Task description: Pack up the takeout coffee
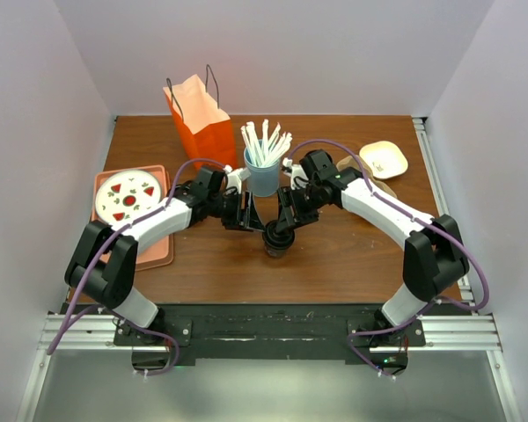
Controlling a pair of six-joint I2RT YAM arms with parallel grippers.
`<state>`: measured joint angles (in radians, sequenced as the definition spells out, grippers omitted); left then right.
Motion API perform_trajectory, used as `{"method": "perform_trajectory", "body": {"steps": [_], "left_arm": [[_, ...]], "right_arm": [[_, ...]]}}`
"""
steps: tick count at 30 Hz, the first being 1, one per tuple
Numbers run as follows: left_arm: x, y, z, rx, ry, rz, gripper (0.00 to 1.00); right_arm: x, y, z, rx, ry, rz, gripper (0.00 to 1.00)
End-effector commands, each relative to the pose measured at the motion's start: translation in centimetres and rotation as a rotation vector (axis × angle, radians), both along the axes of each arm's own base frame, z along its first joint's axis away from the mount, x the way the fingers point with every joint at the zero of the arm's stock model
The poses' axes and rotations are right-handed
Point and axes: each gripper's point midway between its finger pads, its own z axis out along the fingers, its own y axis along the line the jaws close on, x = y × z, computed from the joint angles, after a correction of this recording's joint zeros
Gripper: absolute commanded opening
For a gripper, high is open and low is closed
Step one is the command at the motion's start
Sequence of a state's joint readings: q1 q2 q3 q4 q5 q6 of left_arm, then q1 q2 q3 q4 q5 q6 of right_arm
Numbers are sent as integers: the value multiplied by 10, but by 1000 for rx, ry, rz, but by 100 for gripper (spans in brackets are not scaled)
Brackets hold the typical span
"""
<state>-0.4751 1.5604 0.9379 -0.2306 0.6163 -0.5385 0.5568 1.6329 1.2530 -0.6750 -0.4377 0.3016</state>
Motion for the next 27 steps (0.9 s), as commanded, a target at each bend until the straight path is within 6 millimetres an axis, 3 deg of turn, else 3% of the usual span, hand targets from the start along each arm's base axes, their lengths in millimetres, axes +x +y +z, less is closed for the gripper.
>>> {"method": "perform_trajectory", "body": {"steps": [1,5,13,17,22,27], "left_arm": [[9,-6,27,-27,-79,-6,59],[7,-5,28,-29,-77,-2,60],[6,-4,28,-30,-70,0,60],[5,-5,25,-26,-65,-2,60],[6,-9,24,-31,-59,-11,60],[3,-10,19,-26,-46,-14,60]], "right_arm": [[0,2,32,45,-63,9,58],[-1,0,34,49,-66,2,64],[0,-6,41,39,-86,-27,65],[0,-13,30,35,-76,-40,66],[-3,-8,17,72,-42,-4,74],[1,-7,10,92,-26,0,75]]}}
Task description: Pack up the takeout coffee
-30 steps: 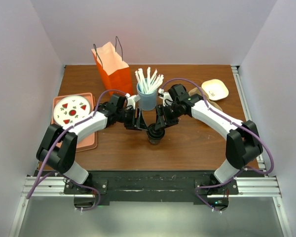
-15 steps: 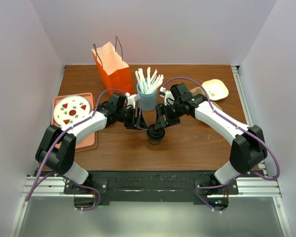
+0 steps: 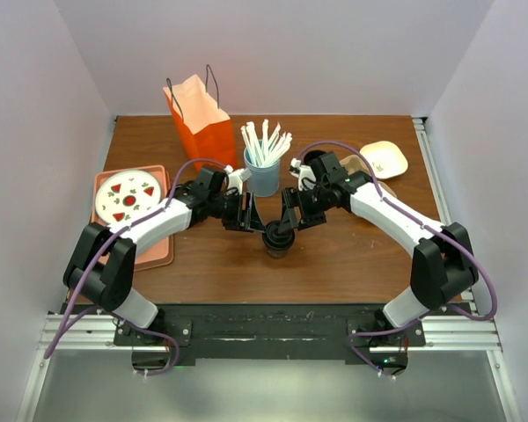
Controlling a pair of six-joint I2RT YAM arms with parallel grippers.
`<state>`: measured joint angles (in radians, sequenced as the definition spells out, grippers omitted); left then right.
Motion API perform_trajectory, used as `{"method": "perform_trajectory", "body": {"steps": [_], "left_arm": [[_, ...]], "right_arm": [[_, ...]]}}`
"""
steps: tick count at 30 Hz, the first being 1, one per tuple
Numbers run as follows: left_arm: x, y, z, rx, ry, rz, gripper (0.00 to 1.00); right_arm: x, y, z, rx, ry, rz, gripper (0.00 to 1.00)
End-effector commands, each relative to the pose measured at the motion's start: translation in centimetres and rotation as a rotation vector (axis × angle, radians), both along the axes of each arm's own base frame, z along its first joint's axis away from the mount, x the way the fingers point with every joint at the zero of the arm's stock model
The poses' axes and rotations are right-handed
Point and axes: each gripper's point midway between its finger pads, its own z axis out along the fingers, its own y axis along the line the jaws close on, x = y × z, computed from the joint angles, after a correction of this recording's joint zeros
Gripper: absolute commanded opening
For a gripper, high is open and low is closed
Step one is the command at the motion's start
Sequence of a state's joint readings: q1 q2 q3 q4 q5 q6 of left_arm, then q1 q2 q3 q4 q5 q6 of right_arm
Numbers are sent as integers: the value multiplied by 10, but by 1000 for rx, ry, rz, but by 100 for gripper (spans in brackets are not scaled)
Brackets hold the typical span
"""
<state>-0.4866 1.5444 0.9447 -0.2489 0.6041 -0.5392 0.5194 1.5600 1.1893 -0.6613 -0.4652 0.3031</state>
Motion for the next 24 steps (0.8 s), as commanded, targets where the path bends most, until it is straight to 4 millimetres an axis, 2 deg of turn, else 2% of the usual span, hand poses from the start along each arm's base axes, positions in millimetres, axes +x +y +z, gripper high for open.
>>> {"method": "perform_trajectory", "body": {"steps": [1,14,20,24], "left_arm": [[6,-9,14,-31,-39,-12,59],[1,-8,1,-6,-22,-7,58],[-2,-5,-8,8,-10,-3,58],[1,-7,-2,-4,-24,-1,58]], "right_arm": [[7,8,4,72,-21,28,75],[6,13,-26,95,42,47,70],[1,10,-42,87,66,39,58],[-4,6,-54,68,85,30,52]]}}
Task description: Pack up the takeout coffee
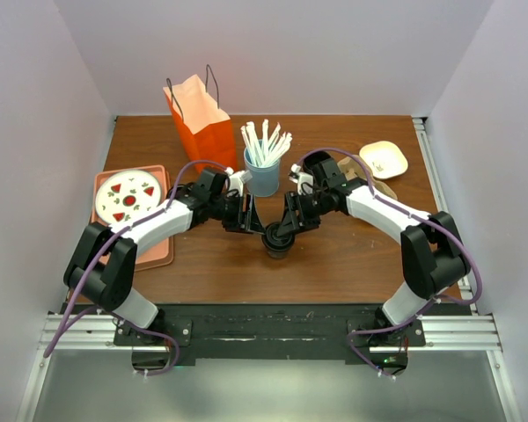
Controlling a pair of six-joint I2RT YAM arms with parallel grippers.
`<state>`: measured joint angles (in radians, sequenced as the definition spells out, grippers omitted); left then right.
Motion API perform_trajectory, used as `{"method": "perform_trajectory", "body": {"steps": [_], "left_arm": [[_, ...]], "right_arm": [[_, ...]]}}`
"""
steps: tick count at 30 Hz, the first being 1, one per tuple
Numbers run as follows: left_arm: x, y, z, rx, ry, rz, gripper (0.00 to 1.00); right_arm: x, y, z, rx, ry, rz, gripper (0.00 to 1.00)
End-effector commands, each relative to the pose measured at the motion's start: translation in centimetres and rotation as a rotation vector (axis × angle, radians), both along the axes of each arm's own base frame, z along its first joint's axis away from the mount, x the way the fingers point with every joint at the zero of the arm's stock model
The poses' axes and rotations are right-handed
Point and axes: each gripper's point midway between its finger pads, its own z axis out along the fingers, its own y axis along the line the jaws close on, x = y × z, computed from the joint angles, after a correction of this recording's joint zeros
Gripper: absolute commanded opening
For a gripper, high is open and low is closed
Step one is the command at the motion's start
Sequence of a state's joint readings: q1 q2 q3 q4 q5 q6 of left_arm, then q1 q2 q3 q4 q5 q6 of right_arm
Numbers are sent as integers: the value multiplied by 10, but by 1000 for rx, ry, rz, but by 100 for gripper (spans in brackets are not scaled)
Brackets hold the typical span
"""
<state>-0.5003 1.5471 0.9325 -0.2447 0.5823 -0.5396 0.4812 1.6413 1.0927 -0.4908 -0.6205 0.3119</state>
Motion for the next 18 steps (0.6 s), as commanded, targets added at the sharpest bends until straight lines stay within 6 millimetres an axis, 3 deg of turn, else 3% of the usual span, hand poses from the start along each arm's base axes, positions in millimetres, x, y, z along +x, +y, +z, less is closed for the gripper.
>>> {"method": "perform_trajectory", "body": {"steps": [1,4,11,18], "left_arm": [[7,-8,8,-30,-33,-4,58],[8,-14,13,-60,-34,-16,57],[1,-11,-4,-51,-4,-22,51],[-8,-8,-21,-45,34,-10,30]], "right_arm": [[-5,-6,-24,-48,8,-2,51],[-7,-7,-30,-54,15,-2,48],[-10,-11,-42,-67,35,-10,44],[-17,-19,-61,-91,73,-34,40]]}}
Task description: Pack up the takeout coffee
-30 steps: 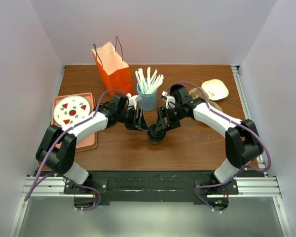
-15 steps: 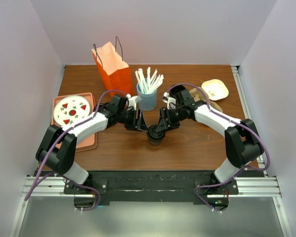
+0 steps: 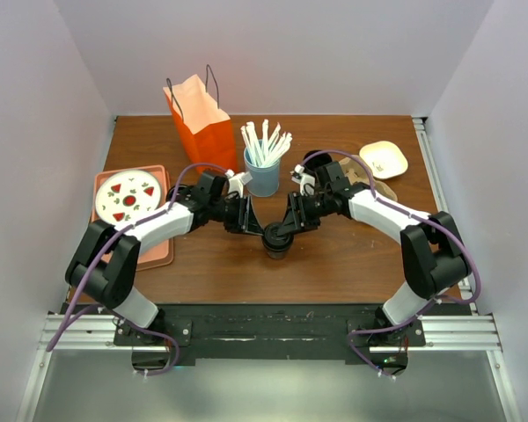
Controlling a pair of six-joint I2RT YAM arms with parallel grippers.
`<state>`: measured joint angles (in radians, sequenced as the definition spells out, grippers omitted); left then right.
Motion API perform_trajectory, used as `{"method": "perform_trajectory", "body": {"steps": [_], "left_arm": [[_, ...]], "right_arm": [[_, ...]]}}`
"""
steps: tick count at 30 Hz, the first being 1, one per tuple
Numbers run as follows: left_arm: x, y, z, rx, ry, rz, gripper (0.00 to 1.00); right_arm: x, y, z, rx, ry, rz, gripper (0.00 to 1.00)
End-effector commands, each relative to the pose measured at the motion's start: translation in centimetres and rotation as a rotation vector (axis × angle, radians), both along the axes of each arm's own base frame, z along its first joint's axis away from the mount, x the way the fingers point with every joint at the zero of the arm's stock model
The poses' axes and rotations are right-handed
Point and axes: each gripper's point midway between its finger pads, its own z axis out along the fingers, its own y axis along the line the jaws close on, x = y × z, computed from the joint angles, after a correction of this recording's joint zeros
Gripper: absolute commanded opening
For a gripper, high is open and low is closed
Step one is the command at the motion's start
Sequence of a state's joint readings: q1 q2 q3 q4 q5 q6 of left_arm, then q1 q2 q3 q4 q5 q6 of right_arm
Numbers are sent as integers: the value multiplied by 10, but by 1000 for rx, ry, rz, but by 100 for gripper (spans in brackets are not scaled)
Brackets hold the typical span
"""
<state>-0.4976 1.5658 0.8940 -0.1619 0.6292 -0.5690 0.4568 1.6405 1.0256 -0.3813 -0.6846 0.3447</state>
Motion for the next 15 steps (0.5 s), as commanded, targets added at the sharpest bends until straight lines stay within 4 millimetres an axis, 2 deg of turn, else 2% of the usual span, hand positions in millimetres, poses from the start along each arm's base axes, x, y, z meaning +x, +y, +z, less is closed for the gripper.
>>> {"method": "perform_trajectory", "body": {"steps": [1,8,12,15], "left_arm": [[-9,0,-19,10,29,5,29],[-11,7,-26,47,35,27,25],[-10,6,-20,48,45,26,29],[-9,5,-9,50,53,27,38]], "right_arm": [[-17,-22,-58,-158,65,-24,40],[-23,-27,-70,-152,81,-47,38],[-25,-26,-71,-142,81,-44,38],[-24,-26,-68,-136,71,-48,38]]}}
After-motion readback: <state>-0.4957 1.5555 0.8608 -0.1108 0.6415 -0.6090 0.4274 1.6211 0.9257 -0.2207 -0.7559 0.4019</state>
